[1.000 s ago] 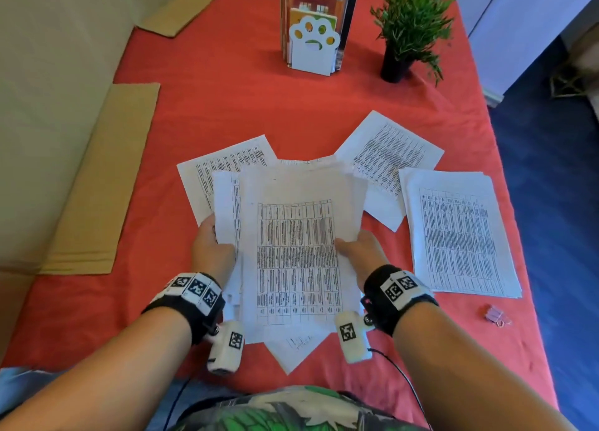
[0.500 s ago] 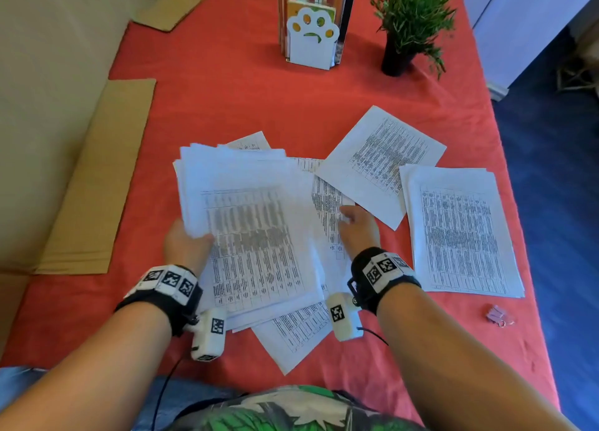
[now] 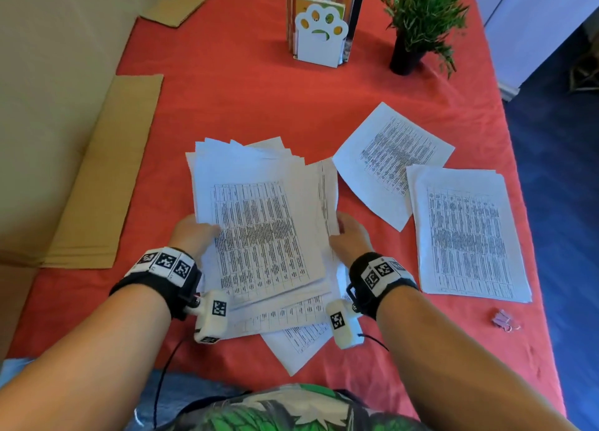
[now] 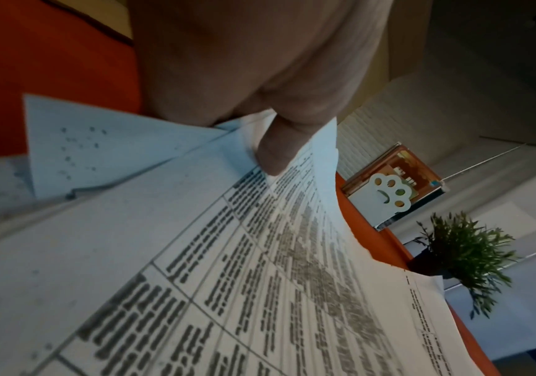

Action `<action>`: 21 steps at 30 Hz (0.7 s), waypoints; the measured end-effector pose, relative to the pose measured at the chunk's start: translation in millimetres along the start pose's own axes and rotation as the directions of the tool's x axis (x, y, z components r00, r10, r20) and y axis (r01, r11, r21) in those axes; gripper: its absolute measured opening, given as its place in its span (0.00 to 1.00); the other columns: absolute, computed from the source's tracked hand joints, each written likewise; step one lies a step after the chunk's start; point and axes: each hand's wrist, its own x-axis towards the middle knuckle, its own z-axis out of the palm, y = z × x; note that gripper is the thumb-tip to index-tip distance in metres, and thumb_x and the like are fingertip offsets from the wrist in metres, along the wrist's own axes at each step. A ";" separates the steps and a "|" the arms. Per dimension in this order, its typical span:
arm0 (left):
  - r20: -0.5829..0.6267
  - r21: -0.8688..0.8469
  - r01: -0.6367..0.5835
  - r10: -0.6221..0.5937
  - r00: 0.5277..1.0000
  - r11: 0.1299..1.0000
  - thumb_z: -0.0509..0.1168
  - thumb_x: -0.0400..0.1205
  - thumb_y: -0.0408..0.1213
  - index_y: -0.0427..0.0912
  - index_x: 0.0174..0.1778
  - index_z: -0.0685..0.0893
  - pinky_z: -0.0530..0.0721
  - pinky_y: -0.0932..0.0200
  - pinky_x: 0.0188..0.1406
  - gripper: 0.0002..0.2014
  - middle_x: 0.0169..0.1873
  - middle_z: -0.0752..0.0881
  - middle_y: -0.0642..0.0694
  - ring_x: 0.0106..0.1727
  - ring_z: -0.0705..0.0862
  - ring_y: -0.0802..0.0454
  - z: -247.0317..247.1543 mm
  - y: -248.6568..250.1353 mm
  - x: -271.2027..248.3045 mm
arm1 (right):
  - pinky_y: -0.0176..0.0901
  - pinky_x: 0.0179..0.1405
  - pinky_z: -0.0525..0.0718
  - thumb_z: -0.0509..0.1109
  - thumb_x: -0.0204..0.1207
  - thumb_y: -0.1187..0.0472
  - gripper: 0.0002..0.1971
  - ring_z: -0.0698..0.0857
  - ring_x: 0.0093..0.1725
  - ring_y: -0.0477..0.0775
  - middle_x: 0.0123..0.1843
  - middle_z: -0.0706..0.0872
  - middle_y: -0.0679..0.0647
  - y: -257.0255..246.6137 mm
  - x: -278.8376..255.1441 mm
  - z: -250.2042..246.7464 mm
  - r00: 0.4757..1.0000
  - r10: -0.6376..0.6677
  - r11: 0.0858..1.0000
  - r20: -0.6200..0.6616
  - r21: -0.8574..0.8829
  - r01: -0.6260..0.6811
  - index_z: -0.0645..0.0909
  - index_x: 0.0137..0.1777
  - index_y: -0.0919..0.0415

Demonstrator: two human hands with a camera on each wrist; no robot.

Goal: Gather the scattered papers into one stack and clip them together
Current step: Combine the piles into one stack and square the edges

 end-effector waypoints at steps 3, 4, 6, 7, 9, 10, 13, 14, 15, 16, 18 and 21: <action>-0.005 -0.063 -0.053 0.053 0.999 0.997 0.64 0.82 0.27 0.36 0.64 0.81 0.73 0.57 0.52 0.15 0.53 0.83 0.42 0.52 0.79 0.47 3.0 -9.2 -7.2 | 0.39 0.40 0.78 0.58 0.75 0.73 0.17 0.80 0.41 0.50 0.42 0.85 0.51 5.5 -2.9 -4.4 1.000 -0.011 1.000 0.027 -0.002 0.011 0.83 0.55 0.59; 0.006 -0.109 -0.059 0.060 0.998 0.992 0.64 0.81 0.26 0.35 0.66 0.81 0.75 0.56 0.54 0.16 0.55 0.84 0.42 0.53 0.81 0.47 4.9 -12.5 -9.3 | 0.41 0.43 0.78 0.56 0.77 0.72 0.17 0.81 0.43 0.52 0.45 0.86 0.53 6.7 -3.9 -6.5 1.000 -0.016 1.000 0.017 0.006 0.016 0.84 0.57 0.59; 0.064 -0.193 -0.063 0.076 0.995 0.979 0.64 0.81 0.24 0.37 0.69 0.78 0.78 0.51 0.60 0.19 0.61 0.84 0.42 0.57 0.83 0.45 11.2 -18.2 -12.6 | 0.44 0.52 0.80 0.55 0.79 0.70 0.19 0.84 0.50 0.56 0.51 0.88 0.56 8.1 -5.5 -7.1 1.000 -0.001 0.999 0.005 0.037 0.001 0.84 0.60 0.58; 0.097 -0.231 -0.058 0.083 0.992 0.971 0.64 0.81 0.24 0.39 0.71 0.75 0.80 0.46 0.63 0.21 0.63 0.83 0.41 0.58 0.83 0.43 15.2 -18.9 -16.1 | 0.46 0.56 0.81 0.55 0.79 0.70 0.19 0.85 0.53 0.58 0.52 0.88 0.57 8.0 -6.5 -5.4 1.000 0.014 0.998 0.017 0.054 -0.015 0.84 0.59 0.57; 0.112 -0.284 -0.040 0.074 0.991 0.958 0.64 0.81 0.22 0.44 0.77 0.64 0.80 0.38 0.63 0.30 0.61 0.82 0.43 0.59 0.82 0.42 20.9 -19.4 -19.6 | 0.54 0.58 0.85 0.56 0.78 0.67 0.16 0.87 0.52 0.62 0.52 0.90 0.60 6.1 -7.5 -1.0 0.995 0.058 0.993 0.081 0.101 -0.066 0.85 0.51 0.52; 0.106 -0.304 -0.032 0.067 0.992 0.952 0.64 0.80 0.21 0.47 0.80 0.58 0.80 0.37 0.63 0.35 0.61 0.81 0.44 0.60 0.82 0.42 21.7 -19.8 -19.5 | 0.57 0.56 0.86 0.57 0.78 0.63 0.14 0.87 0.49 0.62 0.49 0.90 0.62 5.2 -7.3 0.6 0.991 0.078 0.988 0.112 0.127 -0.092 0.85 0.46 0.51; 0.126 -0.309 -0.022 0.064 0.990 0.951 0.66 0.78 0.19 0.57 0.83 0.44 0.76 0.35 0.67 0.49 0.65 0.79 0.46 0.65 0.80 0.43 18.0 -22.7 -15.0 | 0.54 0.58 0.83 0.57 0.72 0.41 0.19 0.86 0.51 0.59 0.50 0.89 0.57 3.5 -2.7 -0.4 0.977 0.137 0.956 0.165 0.235 -0.174 0.83 0.49 0.53; 0.152 -0.282 -0.026 0.071 0.986 0.959 0.67 0.77 0.19 0.58 0.82 0.44 0.75 0.34 0.68 0.50 0.67 0.79 0.46 0.66 0.79 0.43 17.1 -23.7 -14.5 | 0.55 0.63 0.81 0.59 0.70 0.37 0.25 0.86 0.57 0.57 0.56 0.88 0.54 0.3 -5.0 -2.4 0.974 0.138 0.954 0.179 0.242 -0.179 0.81 0.58 0.53; 0.196 -0.262 -0.028 0.082 0.977 0.965 0.67 0.77 0.20 0.57 0.82 0.49 0.74 0.33 0.70 0.46 0.68 0.79 0.45 0.67 0.79 0.43 17.8 -22.0 -16.8 | 0.56 0.66 0.81 0.62 0.71 0.38 0.28 0.86 0.60 0.56 0.61 0.87 0.53 0.2 -5.7 -2.5 0.973 0.115 0.961 0.199 0.224 -0.159 0.77 0.66 0.54; 0.246 -0.253 -0.032 0.097 0.964 0.967 0.66 0.78 0.21 0.51 0.81 0.57 0.74 0.34 0.71 0.40 0.68 0.80 0.44 0.67 0.80 0.43 19.8 -21.6 -17.5 | 0.57 0.66 0.82 0.67 0.74 0.45 0.27 0.86 0.61 0.56 0.62 0.86 0.53 -3.6 -9.7 -2.9 0.973 0.073 0.977 0.219 0.181 -0.114 0.72 0.71 0.55; 0.304 -0.227 -0.034 0.104 0.947 0.973 0.67 0.81 0.30 0.48 0.73 0.71 0.75 0.37 0.70 0.25 0.67 0.81 0.43 0.66 0.81 0.42 24.2 -18.0 -20.5 | 0.56 0.61 0.85 0.69 0.76 0.64 0.23 0.87 0.57 0.59 0.59 0.86 0.55 -3.3 -10.8 -2.5 0.977 0.014 0.993 0.215 0.114 -0.039 0.69 0.69 0.54; 0.228 -0.230 -0.054 0.108 0.968 0.972 0.77 0.65 0.51 0.51 0.69 0.76 0.76 0.40 0.70 0.35 0.70 0.77 0.45 0.65 0.82 0.44 26.2 -17.0 -11.3 | 0.57 0.60 0.86 0.67 0.74 0.74 0.22 0.88 0.55 0.56 0.56 0.87 0.54 -5.6 -6.3 -3.8 0.984 -0.040 0.964 0.172 0.265 -0.007 0.73 0.61 0.48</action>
